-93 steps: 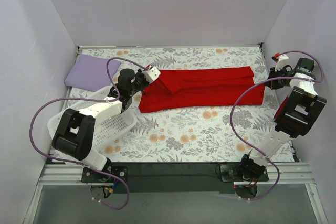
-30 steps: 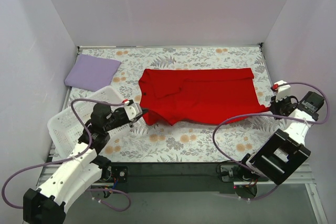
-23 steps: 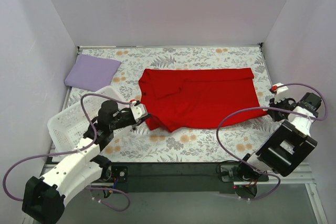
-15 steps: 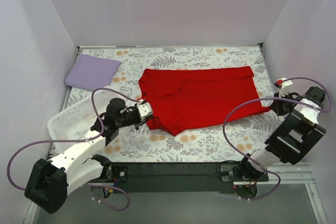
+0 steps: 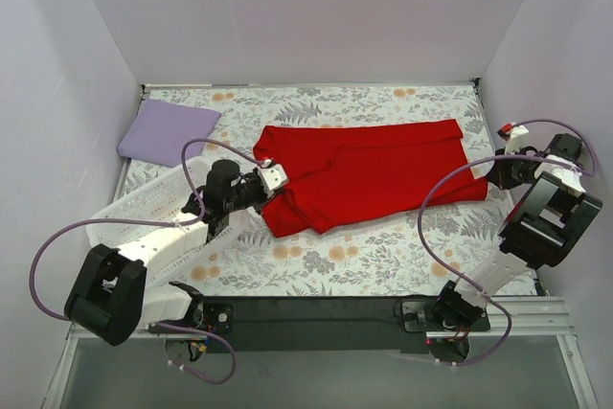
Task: Fold and stack the t-shirts
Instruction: Fold the tshirt
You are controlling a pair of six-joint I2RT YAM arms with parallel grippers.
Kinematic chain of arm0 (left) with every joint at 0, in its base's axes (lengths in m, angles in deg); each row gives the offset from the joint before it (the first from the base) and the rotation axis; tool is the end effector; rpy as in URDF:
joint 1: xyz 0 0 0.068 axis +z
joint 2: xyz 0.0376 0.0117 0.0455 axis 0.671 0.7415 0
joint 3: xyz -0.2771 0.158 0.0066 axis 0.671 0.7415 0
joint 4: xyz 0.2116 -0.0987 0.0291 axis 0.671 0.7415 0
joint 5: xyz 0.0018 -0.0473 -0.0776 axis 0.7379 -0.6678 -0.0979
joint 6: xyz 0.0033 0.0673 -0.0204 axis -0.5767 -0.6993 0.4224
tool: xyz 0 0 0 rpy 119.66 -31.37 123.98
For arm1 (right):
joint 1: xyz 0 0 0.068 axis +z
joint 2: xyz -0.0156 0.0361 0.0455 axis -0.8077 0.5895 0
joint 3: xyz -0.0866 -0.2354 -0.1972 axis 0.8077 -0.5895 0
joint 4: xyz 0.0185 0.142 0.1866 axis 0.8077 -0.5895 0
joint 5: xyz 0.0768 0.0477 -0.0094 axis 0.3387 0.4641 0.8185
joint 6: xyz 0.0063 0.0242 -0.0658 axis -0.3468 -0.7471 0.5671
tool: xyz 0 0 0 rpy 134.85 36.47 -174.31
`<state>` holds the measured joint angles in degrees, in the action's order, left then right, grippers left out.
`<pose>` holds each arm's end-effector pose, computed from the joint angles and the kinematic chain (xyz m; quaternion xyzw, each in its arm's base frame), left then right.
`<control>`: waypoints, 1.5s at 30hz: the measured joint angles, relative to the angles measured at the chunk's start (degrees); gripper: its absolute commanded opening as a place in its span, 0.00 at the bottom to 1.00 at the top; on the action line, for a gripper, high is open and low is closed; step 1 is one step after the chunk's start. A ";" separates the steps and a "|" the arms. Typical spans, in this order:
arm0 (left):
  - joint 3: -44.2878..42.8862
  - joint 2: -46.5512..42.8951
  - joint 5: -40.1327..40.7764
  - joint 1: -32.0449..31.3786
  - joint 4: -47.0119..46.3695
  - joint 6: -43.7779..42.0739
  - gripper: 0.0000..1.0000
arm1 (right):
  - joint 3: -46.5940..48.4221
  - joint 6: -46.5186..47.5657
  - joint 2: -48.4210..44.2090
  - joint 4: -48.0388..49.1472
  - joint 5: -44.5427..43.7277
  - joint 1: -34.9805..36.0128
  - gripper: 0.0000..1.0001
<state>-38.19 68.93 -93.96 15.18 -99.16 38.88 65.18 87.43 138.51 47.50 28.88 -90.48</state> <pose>0.1936 -0.1298 0.2607 0.2511 0.7979 -0.3632 0.4103 0.2963 -0.1760 0.2499 -0.1885 0.8990 0.0669 0.3896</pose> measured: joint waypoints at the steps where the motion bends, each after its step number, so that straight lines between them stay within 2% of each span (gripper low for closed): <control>1: -0.31 0.55 0.15 0.37 -0.57 0.02 0.00 | 0.48 -0.50 0.50 0.31 -0.28 0.59 0.01; 9: -3.23 5.68 0.90 4.90 -5.90 1.22 0.00 | 3.91 -4.92 3.93 3.30 -2.21 4.04 0.01; 20: -8.98 13.84 1.42 7.15 -9.73 2.71 0.00 | 4.87 -8.57 6.80 6.25 -3.69 4.55 0.01; 41: -13.64 17.90 1.66 7.74 -9.60 2.99 0.00 | 4.87 -10.88 8.09 9.55 -5.68 5.14 0.01; 44: -13.73 17.90 1.64 7.74 -9.53 2.84 0.00 | 4.87 -10.91 8.15 9.97 -5.92 5.14 0.03; 45: -13.73 17.90 1.62 7.74 -9.49 2.84 0.00 | 4.87 -10.93 8.20 10.03 -6.05 5.14 0.06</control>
<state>-51.92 86.84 -92.34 22.92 -108.65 41.72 70.06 76.50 146.71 57.53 22.83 -85.34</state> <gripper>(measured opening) 0.013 0.026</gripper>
